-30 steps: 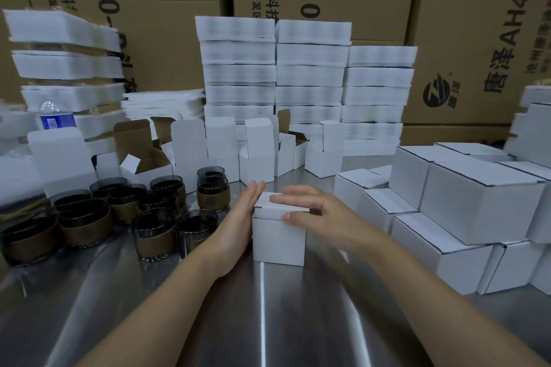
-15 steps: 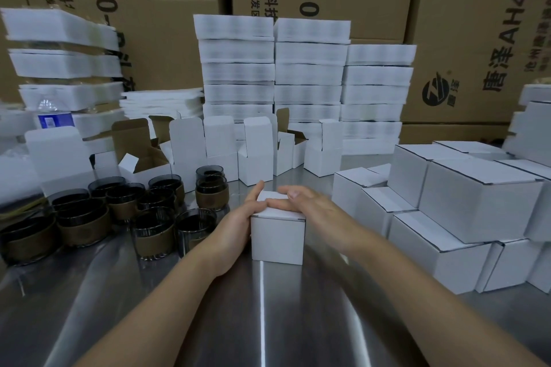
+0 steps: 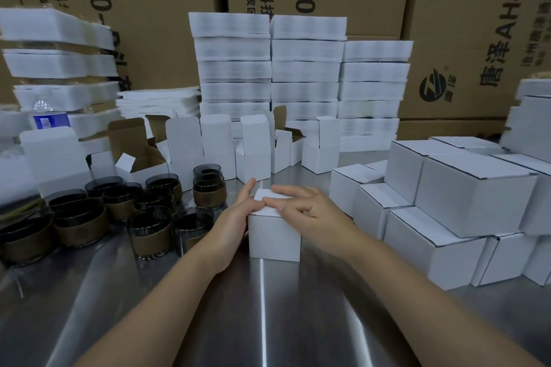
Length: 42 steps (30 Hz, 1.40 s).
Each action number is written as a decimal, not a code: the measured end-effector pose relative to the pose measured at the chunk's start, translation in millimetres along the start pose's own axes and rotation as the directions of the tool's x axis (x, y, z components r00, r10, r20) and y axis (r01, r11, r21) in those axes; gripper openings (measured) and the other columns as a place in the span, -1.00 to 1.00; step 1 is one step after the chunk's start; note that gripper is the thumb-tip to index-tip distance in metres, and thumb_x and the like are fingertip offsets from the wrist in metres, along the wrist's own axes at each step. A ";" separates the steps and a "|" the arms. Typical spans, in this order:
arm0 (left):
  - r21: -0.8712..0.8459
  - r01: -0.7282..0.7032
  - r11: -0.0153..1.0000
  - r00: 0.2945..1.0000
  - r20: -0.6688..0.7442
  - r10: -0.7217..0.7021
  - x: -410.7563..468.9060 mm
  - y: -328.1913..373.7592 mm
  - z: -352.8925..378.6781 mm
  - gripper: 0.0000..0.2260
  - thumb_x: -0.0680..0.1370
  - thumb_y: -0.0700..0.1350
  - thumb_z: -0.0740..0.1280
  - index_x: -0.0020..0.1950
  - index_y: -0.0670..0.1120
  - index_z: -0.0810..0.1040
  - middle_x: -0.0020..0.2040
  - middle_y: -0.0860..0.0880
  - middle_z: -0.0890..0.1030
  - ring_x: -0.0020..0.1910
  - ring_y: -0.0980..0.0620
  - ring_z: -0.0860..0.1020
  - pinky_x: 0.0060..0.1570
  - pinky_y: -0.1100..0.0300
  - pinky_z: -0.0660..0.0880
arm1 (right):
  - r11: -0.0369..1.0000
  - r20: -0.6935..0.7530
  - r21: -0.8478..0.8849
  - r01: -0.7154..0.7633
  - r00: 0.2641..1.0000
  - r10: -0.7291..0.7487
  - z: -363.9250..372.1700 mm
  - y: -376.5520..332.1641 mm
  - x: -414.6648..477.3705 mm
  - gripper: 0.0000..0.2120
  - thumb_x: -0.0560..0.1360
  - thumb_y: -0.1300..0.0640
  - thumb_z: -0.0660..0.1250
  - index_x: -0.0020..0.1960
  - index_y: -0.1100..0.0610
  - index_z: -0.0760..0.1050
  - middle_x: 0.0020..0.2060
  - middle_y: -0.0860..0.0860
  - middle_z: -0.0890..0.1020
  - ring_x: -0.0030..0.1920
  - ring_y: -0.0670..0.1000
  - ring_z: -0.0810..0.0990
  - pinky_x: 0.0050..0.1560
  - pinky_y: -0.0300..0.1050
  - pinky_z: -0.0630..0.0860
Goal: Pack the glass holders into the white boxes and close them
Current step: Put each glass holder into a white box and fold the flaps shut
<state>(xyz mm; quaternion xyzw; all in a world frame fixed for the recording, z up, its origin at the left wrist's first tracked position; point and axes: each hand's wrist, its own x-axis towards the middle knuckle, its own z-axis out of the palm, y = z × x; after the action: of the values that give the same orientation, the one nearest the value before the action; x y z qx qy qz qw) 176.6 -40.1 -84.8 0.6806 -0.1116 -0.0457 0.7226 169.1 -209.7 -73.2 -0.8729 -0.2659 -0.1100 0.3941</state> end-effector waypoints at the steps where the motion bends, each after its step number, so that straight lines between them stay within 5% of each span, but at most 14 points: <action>1: 0.011 0.000 1.000 1.000 0.000 0.000 -0.2 0.1 -0.1 -0.53 0.60 -0.13 0.16 0.47 0.20 0.22 0.24 0.14 0.50 0.26 0.10 0.47 0.42 0.02 0.26 | 1.000 0.001 0.021 -0.005 1.000 0.005 -0.1 0.8 0.3 -0.73 0.59 0.00 0.18 0.10 -0.36 0.51 0.18 -0.48 0.36 0.25 -0.34 0.20 0.16 -0.50 0.13; 4: 0.063 -0.004 0.998 1.000 -0.002 0.004 0.7 -0.3 -1.4 -0.60 0.60 -0.11 0.17 0.39 0.24 0.31 0.32 0.08 0.45 0.29 0.07 0.45 0.39 0.05 0.29 | 0.996 0.029 0.087 -0.012 1.000 0.009 -2.4 2.2 1.3 -0.75 0.58 -0.03 0.21 0.04 -0.42 0.48 0.14 -0.54 0.34 0.29 -0.33 0.19 0.15 -0.51 0.12; 9: 0.141 -0.045 0.989 0.998 -0.026 0.050 3.0 -5.6 0.9 -0.79 0.59 -0.03 0.25 0.16 0.25 0.48 0.03 0.21 0.64 0.03 0.21 0.61 0.07 0.26 0.46 | 0.997 -0.025 0.050 -0.062 0.998 0.063 -10.1 6.8 3.4 -0.76 0.60 0.01 0.20 0.21 -0.22 0.51 0.24 -0.32 0.38 0.35 -0.20 0.18 0.10 -0.62 0.09; 14: 0.192 -0.062 0.979 0.998 0.002 0.063 3.2 -7.7 2.1 -0.71 0.55 0.00 0.32 0.27 0.12 0.48 0.08 0.27 0.63 0.08 0.31 0.57 0.16 0.29 0.43 | 0.907 -0.228 -0.413 -0.083 0.974 -0.015 -16.5 17.1 3.5 -0.68 0.65 0.09 0.06 0.27 0.04 0.51 0.26 -0.12 0.51 0.28 -0.01 0.34 0.26 -0.17 0.22; 19: 0.204 -0.074 0.976 0.997 -0.008 0.077 3.8 -7.5 3.0 -0.77 0.53 -0.01 0.35 0.17 0.14 0.49 -0.02 0.29 0.65 -0.02 0.37 0.58 -0.17 0.52 0.45 | 0.895 -0.290 -0.443 -0.048 0.952 -0.093 -9.2 15.1 1.9 -0.64 0.59 -0.12 0.12 0.22 0.02 0.54 0.21 -0.12 0.53 0.24 -0.04 0.37 0.16 -0.29 0.09; 22: 0.231 -0.081 0.969 0.996 -0.017 0.088 4.4 -7.9 2.5 -0.77 0.53 0.03 0.34 0.18 0.17 0.49 0.01 0.25 0.65 0.01 0.34 0.58 -0.11 0.44 0.46 | 0.855 -0.212 -0.519 0.011 0.967 -0.141 -3.9 11.0 -0.5 -0.46 0.48 -0.30 0.13 0.29 0.00 0.49 0.25 -0.13 0.50 0.29 -0.07 0.36 0.27 -0.27 0.02; 25: 0.248 -0.081 0.965 0.996 -0.021 0.089 6.5 -10.2 0.4 -0.78 0.56 0.03 0.31 0.20 0.17 0.50 0.01 0.26 0.64 0.03 0.36 0.56 0.02 0.35 0.45 | 0.838 -0.175 -0.533 0.115 0.954 -0.242 0.9 5.9 -2.9 -0.56 0.47 -0.19 0.22 0.25 -0.02 0.55 0.18 -0.06 0.57 0.23 -0.01 0.48 0.37 0.00 0.22; 27: 0.259 -0.066 0.964 0.996 -0.041 0.079 8.0 -11.4 -1.4 -0.78 0.59 0.02 0.27 0.23 0.17 0.50 0.02 0.29 0.62 0.05 0.39 0.53 0.17 0.26 0.42 | 0.792 -0.193 -0.584 0.178 0.917 -0.348 2.8 4.5 -2.3 -0.69 0.46 -0.04 0.32 0.17 -0.02 0.61 0.07 0.00 0.64 0.09 0.05 0.59 0.26 0.12 0.39; 31: 0.250 -0.015 0.968 0.998 -0.051 0.029 8.7 -9.1 -1.3 -0.67 0.64 -0.16 0.18 0.39 0.06 0.41 0.20 0.20 0.56 0.21 0.22 0.48 0.29 0.16 0.36 | 0.706 -0.230 -0.682 0.193 0.859 -0.457 4.6 8.2 3.2 -0.77 0.34 0.17 0.52 0.00 0.05 0.68 -0.10 0.05 0.68 -0.14 0.09 0.65 -0.01 0.01 0.56; 35: 0.290 0.026 0.957 0.998 -0.055 -0.011 8.0 -9.3 0.3 -0.61 0.63 -0.15 0.21 0.46 0.02 0.30 0.24 0.08 0.50 0.24 0.11 0.45 0.36 0.17 0.29 | 0.737 -0.339 -0.675 0.031 0.874 -0.347 3.3 12.8 8.3 -0.81 0.32 0.28 0.50 -0.07 0.15 0.67 -0.21 0.10 0.66 -0.23 0.15 0.63 -0.24 -0.08 0.56; 39: 0.325 0.028 0.945 0.998 -0.058 -0.009 8.6 -9.8 0.2 -0.61 0.63 -0.11 0.22 0.45 0.04 0.30 0.25 0.07 0.51 0.27 0.07 0.44 0.39 0.14 0.27 | 0.715 -0.322 -0.688 -0.124 0.935 -0.148 2.8 17.4 11.7 -0.72 0.52 0.24 0.25 0.20 0.16 0.56 0.04 0.14 0.61 0.09 0.19 0.55 0.04 0.02 0.49; 42: 0.335 0.027 0.942 0.999 -0.051 -0.011 7.2 -8.9 1.2 -0.62 0.63 -0.09 0.21 0.45 0.06 0.30 0.25 0.08 0.52 0.16 0.14 0.47 0.15 0.28 0.35 | 0.630 -0.318 -0.740 -0.238 0.948 -0.015 -0.5 19.7 13.6 -0.59 0.57 0.23 0.09 0.41 0.09 0.36 0.23 0.08 0.48 0.24 0.13 0.40 0.19 -0.06 0.29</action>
<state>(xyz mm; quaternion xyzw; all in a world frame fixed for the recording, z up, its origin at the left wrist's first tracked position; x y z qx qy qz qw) 184.0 -43.4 -92.8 0.7955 -0.0937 -0.0166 0.5984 191.3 -215.7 -79.8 -0.9452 -0.0769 -0.3163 0.0257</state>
